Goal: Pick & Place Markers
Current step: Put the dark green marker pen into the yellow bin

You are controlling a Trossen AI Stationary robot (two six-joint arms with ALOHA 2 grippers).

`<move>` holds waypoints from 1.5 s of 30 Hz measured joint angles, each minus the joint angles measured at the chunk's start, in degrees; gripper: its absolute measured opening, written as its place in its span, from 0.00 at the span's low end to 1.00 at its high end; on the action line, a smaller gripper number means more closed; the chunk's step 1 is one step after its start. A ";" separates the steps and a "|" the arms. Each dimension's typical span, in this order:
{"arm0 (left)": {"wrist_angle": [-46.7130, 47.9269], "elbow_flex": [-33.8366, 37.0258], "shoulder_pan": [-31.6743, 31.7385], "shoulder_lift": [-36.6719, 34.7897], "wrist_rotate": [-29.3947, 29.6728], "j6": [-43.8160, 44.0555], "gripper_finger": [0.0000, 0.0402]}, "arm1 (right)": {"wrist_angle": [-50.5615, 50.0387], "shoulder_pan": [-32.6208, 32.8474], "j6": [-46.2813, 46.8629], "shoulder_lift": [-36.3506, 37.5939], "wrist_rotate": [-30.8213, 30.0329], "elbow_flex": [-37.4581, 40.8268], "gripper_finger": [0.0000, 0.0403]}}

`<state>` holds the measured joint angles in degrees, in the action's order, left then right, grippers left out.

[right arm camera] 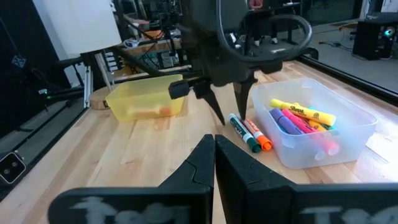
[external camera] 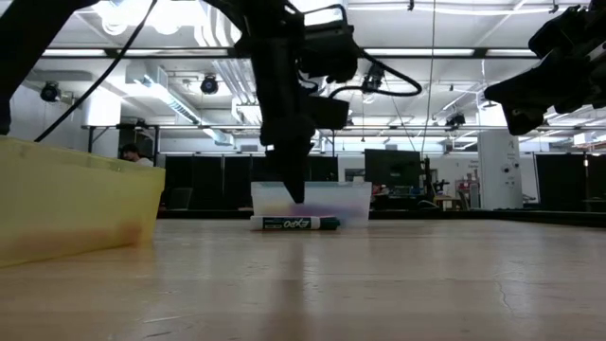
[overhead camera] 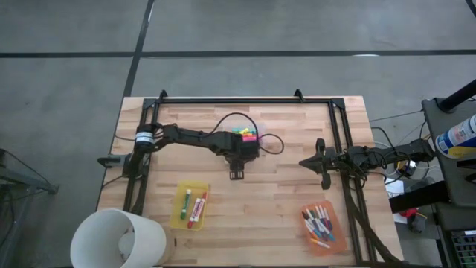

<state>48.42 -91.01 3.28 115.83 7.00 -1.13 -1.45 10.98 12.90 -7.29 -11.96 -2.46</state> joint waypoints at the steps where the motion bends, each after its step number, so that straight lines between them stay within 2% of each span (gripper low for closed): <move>1: -0.95 0.67 0.13 0.00 -1.07 0.17 0.40 | -0.01 -0.02 0.00 0.01 0.01 0.00 0.02; 5: -3.65 3.77 0.38 0.00 -1.83 0.36 0.40 | 0.00 0.00 0.01 0.00 0.01 0.00 0.02; 12: -6.74 6.72 0.51 0.00 2.04 0.82 0.40 | 0.00 0.00 -0.01 0.00 0.01 0.00 0.02; 20: -7.92 7.97 0.91 0.00 -5.32 3.44 0.40 | 0.00 -0.02 0.01 0.00 0.01 0.00 0.02; 24: -8.76 7.97 0.68 0.00 -6.10 5.07 0.34 | 0.00 0.00 0.01 0.02 0.01 0.00 0.02; 32: -9.05 7.97 -0.56 0.00 -6.08 5.95 0.10 | -0.01 -0.01 -0.01 0.01 0.01 0.00 0.02; 45: -7.30 6.27 -5.70 -0.27 -6.25 7.61 0.10 | -0.01 -0.01 0.00 0.01 0.01 0.00 0.02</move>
<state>41.13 -84.74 -2.42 115.56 0.75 6.48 -1.46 10.97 12.89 -7.28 -11.94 -2.46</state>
